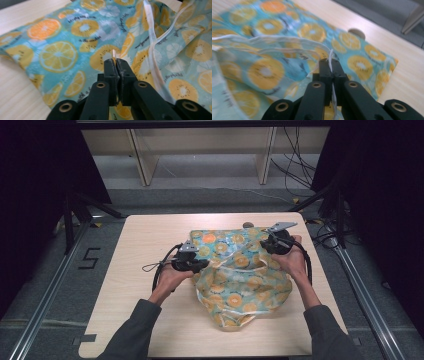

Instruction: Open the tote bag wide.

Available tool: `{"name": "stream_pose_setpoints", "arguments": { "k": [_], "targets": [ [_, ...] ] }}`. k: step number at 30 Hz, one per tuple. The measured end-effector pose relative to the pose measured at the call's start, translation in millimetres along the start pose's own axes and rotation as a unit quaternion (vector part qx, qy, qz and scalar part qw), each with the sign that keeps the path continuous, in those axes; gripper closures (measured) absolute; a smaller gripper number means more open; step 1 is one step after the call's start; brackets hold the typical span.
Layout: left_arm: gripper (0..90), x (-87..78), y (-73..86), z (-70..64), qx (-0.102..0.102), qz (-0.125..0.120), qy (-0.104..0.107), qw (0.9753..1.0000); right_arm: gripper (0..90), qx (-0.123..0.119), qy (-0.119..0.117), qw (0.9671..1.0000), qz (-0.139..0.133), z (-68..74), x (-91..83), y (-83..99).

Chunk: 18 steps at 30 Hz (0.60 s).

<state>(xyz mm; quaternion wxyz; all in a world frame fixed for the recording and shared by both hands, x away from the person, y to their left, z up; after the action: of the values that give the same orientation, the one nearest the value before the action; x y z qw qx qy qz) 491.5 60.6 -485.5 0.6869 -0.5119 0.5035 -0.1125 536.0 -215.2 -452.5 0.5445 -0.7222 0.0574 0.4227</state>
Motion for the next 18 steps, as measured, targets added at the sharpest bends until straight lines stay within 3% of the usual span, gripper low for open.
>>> {"name": "stream_pose_setpoints", "arguments": {
  "k": [2, 4, 6, 7, 10, 11, 12, 13, 14, 15, 16, 18],
  "targets": [
    [83.1, 2.0, 2.4, -2.3, 0.000, 0.010, 0.007, 0.9999, 90.0, 0.008, 0.002, 0.9999, 0.010, -1.7, 4.7, 2.9],
    [68.9, 1.9, 0.8, -5.2, -0.012, 0.006, 0.008, 0.9999, 90.0, 0.013, 0.008, 0.9997, 0.020, -5.8, 13.6, 7.6],
    [61.1, -7.6, -4.8, -7.0, -0.007, 0.007, 0.013, 0.9999, 90.0, 0.010, 0.009, 0.9997, 0.023, -8.4, 18.7, 10.0],
    [56.5, -13.4, -9.9, -9.0, -0.010, -0.001, 0.010, 0.9999, 90.0, 0.018, 0.010, 0.9996, 0.018, -6.2, 21.4, 9.2],
    [50.3, -33.5, -27.6, -18.6, -0.013, -0.016, 0.007, 0.9998, 90.0, 0.013, 0.009, 0.9995, 0.026, -5.6, 21.7, 8.4],
    [48.7, -42.4, -35.7, -32.2, 0.016, -0.021, 0.005, 0.9996, 90.0, 0.007, 0.013, 0.9998, 0.016, -6.1, 24.0, 7.0],
    [48.8, -42.4, -35.7, -32.2, 0.016, -0.021, 0.005, 0.9996, 90.0, 0.009, 0.013, 0.9997, 0.017, -5.7, 24.0, 6.4],
    [49.0, -46.4, -39.0, -53.5, 0.050, -0.015, 0.016, 0.9985, 90.0, 0.009, 0.010, 0.9996, 0.027, -5.5, 22.5, 6.0],
    [49.5, -46.4, -39.0, -53.5, 0.050, -0.015, 0.016, 0.9985, 90.0, 0.009, 0.010, 0.9996, 0.027, -5.5, 22.5, 6.0],
    [50.4, -43.1, -35.0, -72.7, 0.085, 0.012, 0.022, 0.9961, 90.0, 0.015, 0.011, 0.9994, 0.028, -4.7, 22.3, 5.1],
    [51.1, -43.1, -35.0, -72.7, 0.085, 0.012, 0.022, 0.9961, 90.0, 0.015, 0.011, 0.9994, 0.028, -4.7, 22.3, 5.1],
    [51.4, -33.7, -26.5, -85.0, 0.102, 0.042, 0.028, 0.9935, 90.0, 0.010, 0.010, 0.9995, 0.028, -5.2, 21.9, 4.9]
  ]
}}
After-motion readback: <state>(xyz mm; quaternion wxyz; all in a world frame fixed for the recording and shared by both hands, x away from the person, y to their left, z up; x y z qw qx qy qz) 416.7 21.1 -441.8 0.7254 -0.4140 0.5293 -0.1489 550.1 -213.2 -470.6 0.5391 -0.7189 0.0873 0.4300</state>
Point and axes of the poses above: each handheld gripper's, and its own axes: x roughly forward along the jaws, y roughly out of its underside, z roughly to its left, the point moved 5 cm from there along x, roughly forward along the jaws, and after that the axes turned 5 degrees about x, right-handed, at the moved point
